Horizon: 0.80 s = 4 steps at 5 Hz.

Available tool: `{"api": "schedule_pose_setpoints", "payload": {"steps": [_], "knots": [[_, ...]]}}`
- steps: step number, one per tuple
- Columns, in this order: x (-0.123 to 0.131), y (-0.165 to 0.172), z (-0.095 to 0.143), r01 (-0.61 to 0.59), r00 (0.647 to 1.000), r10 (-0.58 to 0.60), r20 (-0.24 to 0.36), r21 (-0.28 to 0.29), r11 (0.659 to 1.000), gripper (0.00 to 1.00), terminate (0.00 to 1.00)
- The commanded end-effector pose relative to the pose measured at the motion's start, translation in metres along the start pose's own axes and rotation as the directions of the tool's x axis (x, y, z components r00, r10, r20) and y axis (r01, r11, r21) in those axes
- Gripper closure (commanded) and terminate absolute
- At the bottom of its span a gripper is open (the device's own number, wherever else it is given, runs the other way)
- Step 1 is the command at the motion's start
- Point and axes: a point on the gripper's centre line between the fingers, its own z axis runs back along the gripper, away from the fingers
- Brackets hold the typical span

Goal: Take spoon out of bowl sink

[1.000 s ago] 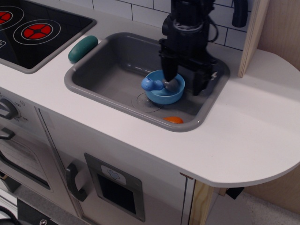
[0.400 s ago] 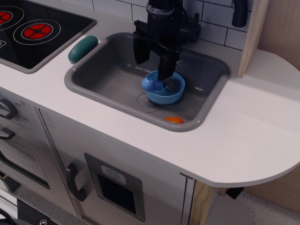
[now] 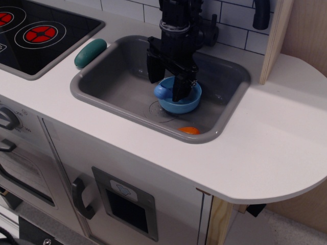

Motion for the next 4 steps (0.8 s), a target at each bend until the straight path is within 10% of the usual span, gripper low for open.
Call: {"api": "schedule_pose_setpoints", "payload": {"steps": [1,4], "knots": [[0.0087,0.0097,0.0114,-0.015,0.999,0.013,0.032,0.043,0.999,0.00,0.00],[0.0092,0.0107,0.0043,0.000,1.000,-0.001,0.011,0.062,0.998,0.00,0.00]]}}
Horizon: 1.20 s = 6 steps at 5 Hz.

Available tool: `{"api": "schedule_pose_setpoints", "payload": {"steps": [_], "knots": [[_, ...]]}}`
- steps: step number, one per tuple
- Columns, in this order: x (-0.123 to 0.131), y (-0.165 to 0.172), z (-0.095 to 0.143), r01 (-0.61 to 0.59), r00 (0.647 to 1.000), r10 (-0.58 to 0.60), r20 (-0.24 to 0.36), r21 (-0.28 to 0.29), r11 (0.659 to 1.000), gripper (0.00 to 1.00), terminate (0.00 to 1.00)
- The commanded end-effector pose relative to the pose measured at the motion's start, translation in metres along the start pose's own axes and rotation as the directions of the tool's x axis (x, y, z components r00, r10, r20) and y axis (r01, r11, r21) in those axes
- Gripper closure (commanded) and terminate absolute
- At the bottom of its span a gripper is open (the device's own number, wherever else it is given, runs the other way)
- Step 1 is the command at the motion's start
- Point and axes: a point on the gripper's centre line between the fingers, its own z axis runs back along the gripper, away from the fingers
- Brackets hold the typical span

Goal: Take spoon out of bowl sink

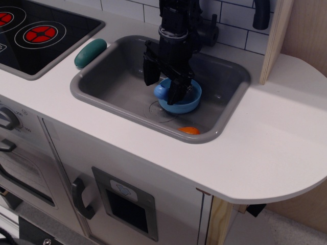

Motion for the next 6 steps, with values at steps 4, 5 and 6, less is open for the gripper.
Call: {"api": "schedule_pose_setpoints", "payload": {"steps": [4,5,6], "knots": [[0.018,0.010,0.036,-0.012,0.993,0.017,0.116,-0.039,0.999,1.00,0.00],[0.022,0.014,0.053,-0.032,0.986,0.043,0.159,-0.071,0.997,1.00,0.00],[0.016,0.024,0.064,-0.051,0.984,0.067,0.165,-0.100,0.994,1.00,0.00]]}}
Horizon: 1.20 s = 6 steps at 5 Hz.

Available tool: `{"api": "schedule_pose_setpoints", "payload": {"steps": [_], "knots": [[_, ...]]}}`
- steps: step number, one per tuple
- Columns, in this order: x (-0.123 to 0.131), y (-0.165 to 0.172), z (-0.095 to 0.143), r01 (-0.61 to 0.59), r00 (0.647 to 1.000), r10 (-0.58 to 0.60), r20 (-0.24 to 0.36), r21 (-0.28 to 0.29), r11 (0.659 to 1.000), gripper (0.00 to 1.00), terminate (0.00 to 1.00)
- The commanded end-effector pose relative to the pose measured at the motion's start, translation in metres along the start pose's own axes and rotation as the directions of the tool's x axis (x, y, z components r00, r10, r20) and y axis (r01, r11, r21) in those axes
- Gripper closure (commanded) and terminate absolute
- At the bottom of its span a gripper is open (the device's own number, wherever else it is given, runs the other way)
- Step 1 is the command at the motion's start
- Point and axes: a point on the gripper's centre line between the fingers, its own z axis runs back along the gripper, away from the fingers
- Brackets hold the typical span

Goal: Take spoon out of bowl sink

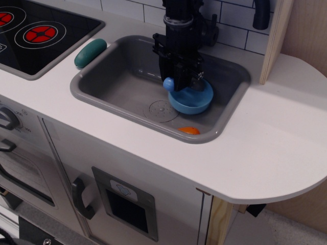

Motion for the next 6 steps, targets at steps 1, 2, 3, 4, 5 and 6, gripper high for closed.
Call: {"api": "schedule_pose_setpoints", "payload": {"steps": [1,2,3,4,5,6], "knots": [[-0.013,0.028,0.054,-0.019,0.994,0.019,0.103,0.003,1.000,1.00,0.00],[-0.024,0.037,0.057,-0.026,0.996,0.026,0.085,-0.006,1.000,1.00,0.00],[-0.034,0.046,0.056,-0.080,0.990,0.082,0.116,-0.025,0.997,1.00,0.00],[-0.041,0.055,0.042,-0.175,0.975,0.174,0.141,-0.002,0.985,1.00,0.00],[-0.046,0.056,0.029,-0.236,0.963,0.233,0.135,0.009,0.972,1.00,0.00],[-0.053,0.053,0.017,-0.282,0.952,0.273,0.140,0.048,0.958,1.00,0.00]]}}
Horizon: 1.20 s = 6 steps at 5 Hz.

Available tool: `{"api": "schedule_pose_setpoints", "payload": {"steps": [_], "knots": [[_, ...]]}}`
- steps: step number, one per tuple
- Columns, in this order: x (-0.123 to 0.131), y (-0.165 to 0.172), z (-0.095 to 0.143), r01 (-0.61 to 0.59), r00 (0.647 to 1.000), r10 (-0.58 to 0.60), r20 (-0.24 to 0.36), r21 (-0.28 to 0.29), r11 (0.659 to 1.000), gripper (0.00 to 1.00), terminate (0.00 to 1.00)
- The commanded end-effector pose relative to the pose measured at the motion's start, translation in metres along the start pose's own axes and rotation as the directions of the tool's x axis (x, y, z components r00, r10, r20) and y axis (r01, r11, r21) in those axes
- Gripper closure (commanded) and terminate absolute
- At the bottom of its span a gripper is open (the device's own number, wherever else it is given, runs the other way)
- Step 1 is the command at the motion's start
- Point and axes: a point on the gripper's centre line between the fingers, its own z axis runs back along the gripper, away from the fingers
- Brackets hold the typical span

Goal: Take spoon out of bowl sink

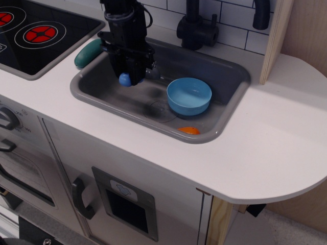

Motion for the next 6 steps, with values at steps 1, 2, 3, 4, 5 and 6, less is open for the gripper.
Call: {"api": "schedule_pose_setpoints", "payload": {"steps": [1,2,3,4,5,6], "knots": [[-0.013,-0.003,-0.001,-0.101,0.994,0.099,0.051,0.056,0.993,1.00,0.00],[-0.019,-0.004,-0.011,-0.077,0.996,0.071,0.059,0.096,0.992,1.00,0.00],[-0.017,-0.001,-0.016,-0.102,0.995,0.103,-0.013,0.096,0.990,0.00,0.00],[-0.015,0.000,-0.009,-0.091,0.996,0.091,0.006,0.097,0.991,0.00,0.00],[-0.010,0.001,0.007,-0.116,0.993,0.112,0.045,0.083,0.990,0.00,0.00],[0.001,0.000,0.026,-0.133,0.991,0.132,0.018,0.055,0.990,0.00,0.00]]}}
